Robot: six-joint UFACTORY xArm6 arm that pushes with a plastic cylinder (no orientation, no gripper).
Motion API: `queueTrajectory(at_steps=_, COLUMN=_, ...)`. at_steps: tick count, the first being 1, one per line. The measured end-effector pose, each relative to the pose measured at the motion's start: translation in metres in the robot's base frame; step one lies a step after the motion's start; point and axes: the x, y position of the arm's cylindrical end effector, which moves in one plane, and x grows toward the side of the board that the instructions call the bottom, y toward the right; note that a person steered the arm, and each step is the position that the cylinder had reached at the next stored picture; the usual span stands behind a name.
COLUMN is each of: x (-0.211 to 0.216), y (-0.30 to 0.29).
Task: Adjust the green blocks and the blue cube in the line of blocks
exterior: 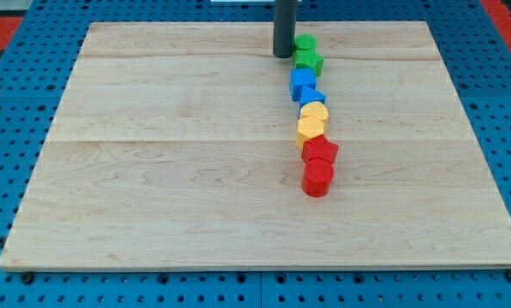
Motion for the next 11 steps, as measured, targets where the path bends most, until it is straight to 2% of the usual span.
queueTrajectory(at_steps=2, x=0.008, y=-0.011)
queueTrajectory(at_steps=5, x=0.082, y=-0.03)
queueTrajectory(at_steps=7, x=0.088, y=-0.013)
queueTrajectory(at_steps=11, x=0.071, y=0.003)
